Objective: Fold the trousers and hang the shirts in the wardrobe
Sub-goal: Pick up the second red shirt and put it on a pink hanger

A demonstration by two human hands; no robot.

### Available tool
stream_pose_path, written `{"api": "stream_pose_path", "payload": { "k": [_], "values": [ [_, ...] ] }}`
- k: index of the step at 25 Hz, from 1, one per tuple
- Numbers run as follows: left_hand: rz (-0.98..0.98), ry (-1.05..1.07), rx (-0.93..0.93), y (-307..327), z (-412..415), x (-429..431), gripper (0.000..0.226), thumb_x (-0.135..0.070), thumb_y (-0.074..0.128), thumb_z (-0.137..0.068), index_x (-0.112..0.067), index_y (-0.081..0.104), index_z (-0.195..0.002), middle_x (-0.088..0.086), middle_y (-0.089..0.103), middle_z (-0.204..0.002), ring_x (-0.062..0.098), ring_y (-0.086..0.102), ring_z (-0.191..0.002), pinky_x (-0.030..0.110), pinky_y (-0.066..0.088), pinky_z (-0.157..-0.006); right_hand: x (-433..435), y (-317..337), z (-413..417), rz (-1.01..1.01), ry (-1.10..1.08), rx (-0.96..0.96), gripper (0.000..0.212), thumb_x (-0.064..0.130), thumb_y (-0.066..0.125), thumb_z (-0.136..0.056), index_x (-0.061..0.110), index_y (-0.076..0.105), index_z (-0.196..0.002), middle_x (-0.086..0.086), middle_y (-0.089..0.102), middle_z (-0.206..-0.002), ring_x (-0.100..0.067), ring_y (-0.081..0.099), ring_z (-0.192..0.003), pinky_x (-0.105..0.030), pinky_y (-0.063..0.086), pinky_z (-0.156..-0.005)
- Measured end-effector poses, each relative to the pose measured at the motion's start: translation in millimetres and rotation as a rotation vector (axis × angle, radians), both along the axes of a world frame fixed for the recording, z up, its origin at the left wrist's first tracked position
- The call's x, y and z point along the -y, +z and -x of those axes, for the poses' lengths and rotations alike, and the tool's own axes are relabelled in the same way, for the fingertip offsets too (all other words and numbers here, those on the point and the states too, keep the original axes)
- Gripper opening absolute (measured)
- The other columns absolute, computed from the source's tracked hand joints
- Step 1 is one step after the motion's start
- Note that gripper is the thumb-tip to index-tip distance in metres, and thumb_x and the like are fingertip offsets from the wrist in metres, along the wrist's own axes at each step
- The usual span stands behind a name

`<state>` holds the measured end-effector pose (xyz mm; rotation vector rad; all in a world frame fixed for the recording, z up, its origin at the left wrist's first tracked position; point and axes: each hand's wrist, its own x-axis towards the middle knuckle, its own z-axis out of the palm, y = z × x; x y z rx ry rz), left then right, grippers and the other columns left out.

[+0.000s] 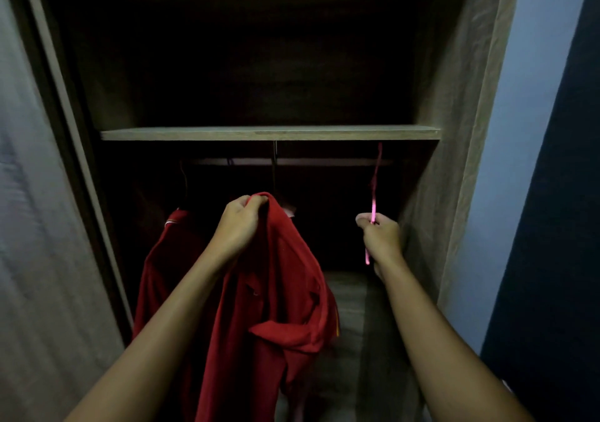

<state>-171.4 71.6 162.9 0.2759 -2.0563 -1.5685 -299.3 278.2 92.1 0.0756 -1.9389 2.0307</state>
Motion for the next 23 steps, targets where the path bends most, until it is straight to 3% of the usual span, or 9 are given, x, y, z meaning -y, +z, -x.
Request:
{"api": "stream_pose_path", "payload": {
  "k": [4, 8, 11, 13, 15, 18, 20, 23],
  "values": [
    [0.03, 0.034, -0.01, -4, -18, 17, 0.027, -0.031, 0.05, -0.098, -0.014, 0.069, -0.092, -0.001, 0.063, -0.069, 0.011, 0.056, -0.062, 0.027, 0.044, -0.057, 17, -22, -29, -0.083, 0.155, 0.022, 0.013, 0.009, 0.067, -0.087, 0.017, 0.072, -0.078, 0.003, 0.062, -0.064, -0.004, 0.049, -0.052, -0.016, 0.039, -0.05],
    [-0.025, 0.07, 0.008, -17, -35, 38, 0.034, -0.034, 0.051, -0.096, -0.007, 0.071, -0.103, 0.017, 0.073, -0.096, 0.028, 0.066, -0.088, 0.044, 0.053, -0.084, 33, -64, -69, -0.127, 0.258, 0.03, 0.02, 0.002, 0.067, -0.086, 0.017, 0.071, -0.074, 0.002, 0.069, -0.069, -0.001, 0.059, -0.059, -0.017, 0.044, -0.062],
    [-0.07, 0.063, 0.01, -29, -47, 47, 0.036, -0.031, 0.051, -0.096, 0.0, 0.069, -0.1, 0.013, 0.066, -0.085, 0.024, 0.059, -0.079, 0.034, 0.046, -0.069, 34, -90, -107, -0.086, 0.3, -0.016, 0.018, -0.003, 0.065, -0.085, 0.012, 0.072, -0.076, -0.001, 0.068, -0.066, -0.005, 0.058, -0.059, -0.019, 0.045, -0.057],
    [-0.094, 0.076, 0.016, -37, -58, 50, 0.027, -0.031, 0.053, -0.096, -0.01, 0.069, -0.09, 0.008, 0.061, -0.076, 0.02, 0.054, -0.072, 0.031, 0.041, -0.061, 29, -109, -128, -0.077, 0.308, -0.091, 0.013, -0.005, 0.069, -0.083, 0.007, 0.071, -0.079, -0.001, 0.068, -0.068, -0.007, 0.059, -0.063, -0.018, 0.048, -0.06],
    [-0.106, 0.071, 0.017, -43, -71, 56, 0.024, -0.033, 0.055, -0.095, -0.017, 0.069, -0.082, 0.003, 0.064, -0.075, 0.018, 0.057, -0.071, 0.032, 0.044, -0.064, 28, -119, -150, -0.067, 0.307, -0.097, 0.01, -0.005, 0.074, -0.08, 0.003, 0.07, -0.085, -0.001, 0.069, -0.069, -0.007, 0.06, -0.065, -0.02, 0.051, -0.063],
    [-0.008, 0.061, 0.016, -40, -92, 63, 0.019, -0.033, 0.055, -0.095, -0.022, 0.069, -0.092, -0.003, 0.07, -0.086, 0.013, 0.064, -0.082, 0.027, 0.049, -0.079, 35, -108, -168, -0.065, 0.21, -0.078, 0.011, 0.002, 0.074, -0.083, 0.01, 0.07, -0.077, 0.006, 0.065, -0.056, 0.0, 0.057, -0.053, -0.016, 0.047, -0.059],
    [0.076, 0.054, -0.011, -29, -107, 67, 0.014, -0.03, 0.054, -0.097, -0.024, 0.067, -0.099, -0.011, 0.065, -0.087, 0.004, 0.06, -0.082, 0.018, 0.046, -0.075, 42, -84, -181, -0.024, 0.151, -0.089, 0.03, 0.012, 0.067, -0.092, 0.018, 0.061, -0.062, 0.007, 0.052, -0.041, 0.001, 0.045, -0.039, -0.016, 0.038, -0.047],
    [0.167, 0.055, -0.048, -11, -126, 77, 0.017, -0.032, 0.056, -0.096, -0.022, 0.068, -0.1, -0.004, 0.068, -0.091, 0.012, 0.064, -0.088, 0.03, 0.049, -0.083, 53, -39, -214, 0.256, 0.179, -0.098, 0.052, 0.032, 0.047, -0.101, 0.016, 0.04, -0.053, 0.009, 0.03, -0.039, -0.006, 0.026, -0.034, -0.02, 0.02, -0.041]
  ]
}}
